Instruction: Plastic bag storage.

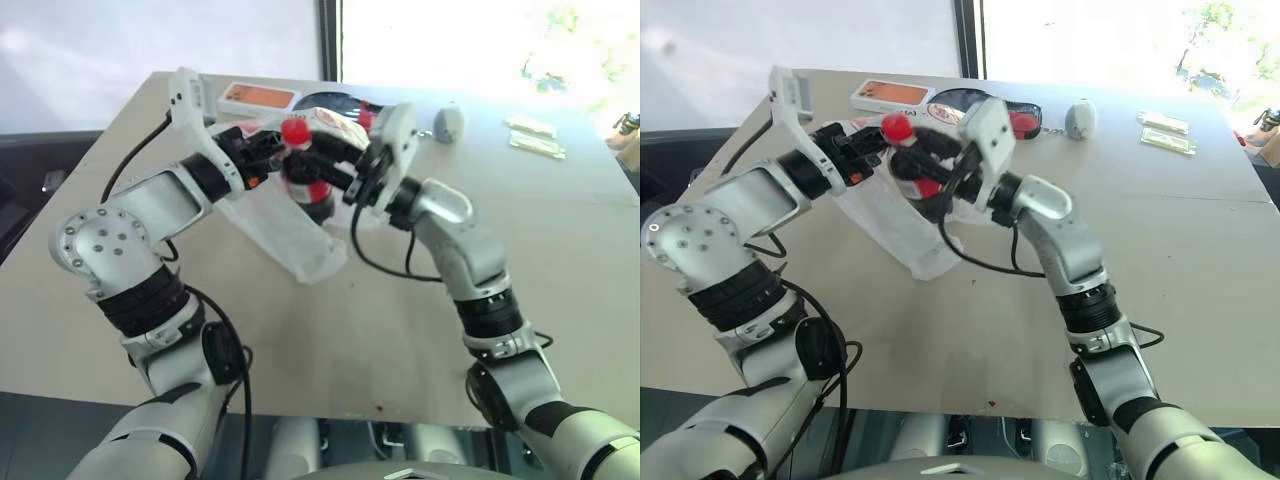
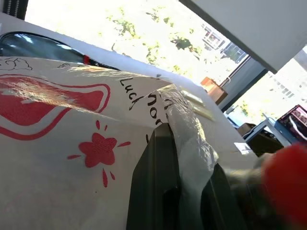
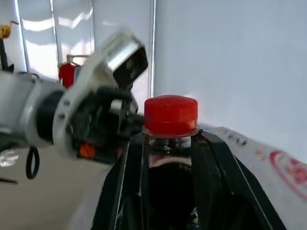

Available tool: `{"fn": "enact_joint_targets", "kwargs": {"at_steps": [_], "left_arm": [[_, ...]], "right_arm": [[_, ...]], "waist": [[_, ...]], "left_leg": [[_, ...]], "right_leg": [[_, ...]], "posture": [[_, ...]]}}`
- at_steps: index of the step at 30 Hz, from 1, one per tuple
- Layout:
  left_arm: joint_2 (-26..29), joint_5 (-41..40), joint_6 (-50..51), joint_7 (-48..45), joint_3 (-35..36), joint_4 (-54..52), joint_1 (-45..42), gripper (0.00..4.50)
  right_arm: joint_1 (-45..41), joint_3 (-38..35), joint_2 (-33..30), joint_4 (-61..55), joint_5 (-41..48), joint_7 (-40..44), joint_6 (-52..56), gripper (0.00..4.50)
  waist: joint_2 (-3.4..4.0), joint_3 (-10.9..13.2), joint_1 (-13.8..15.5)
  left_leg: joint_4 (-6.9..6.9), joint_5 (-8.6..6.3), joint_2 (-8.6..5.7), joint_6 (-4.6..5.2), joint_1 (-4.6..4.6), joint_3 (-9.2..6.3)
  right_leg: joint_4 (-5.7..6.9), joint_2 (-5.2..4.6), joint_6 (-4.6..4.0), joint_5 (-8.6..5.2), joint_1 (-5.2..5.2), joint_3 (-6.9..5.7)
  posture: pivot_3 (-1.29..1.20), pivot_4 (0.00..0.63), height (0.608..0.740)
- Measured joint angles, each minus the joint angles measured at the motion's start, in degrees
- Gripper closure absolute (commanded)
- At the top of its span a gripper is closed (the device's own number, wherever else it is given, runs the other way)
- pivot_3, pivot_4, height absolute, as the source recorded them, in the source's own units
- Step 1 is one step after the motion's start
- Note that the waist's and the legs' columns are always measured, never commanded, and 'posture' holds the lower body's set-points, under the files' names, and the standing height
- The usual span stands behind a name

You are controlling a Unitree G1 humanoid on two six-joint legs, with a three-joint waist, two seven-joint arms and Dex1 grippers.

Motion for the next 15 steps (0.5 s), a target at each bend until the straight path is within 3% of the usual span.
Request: {"fn": "enact_joint_targets", "kwargs": {"at_steps": [8,15], "left_arm": [[-0.7,-4.0,1.3,4.3,3.7,0.0,-0.3,4.50],[-0.6,-11.9,3.4,4.6,2.2,-4.2,2.5,4.50]], "right_arm": [[-1.7,5.1,0.1,10.1,-9.2,0.7,-9.7,3.76],[-9.4,-0.3,5.2,18.6,-7.6,-5.1,-4.1,3.76]], "waist": [[-0.06,0.0,0.3],[-0.07,0.1,0.1]], "left_leg": [[0.03,0.00,-0.01,0.00,-0.01,-0.02],[0.02,0.00,0.01,-0.01,0.00,-0.02]], "right_leg": [[0.01,-0.04,0.00,0.00,0.01,-0.01],[0.03,-0.04,-0.02,0.01,0.00,-0.01]], "posture": [[0.00,0.150,0.740],[0.00,0.150,0.740]]}}
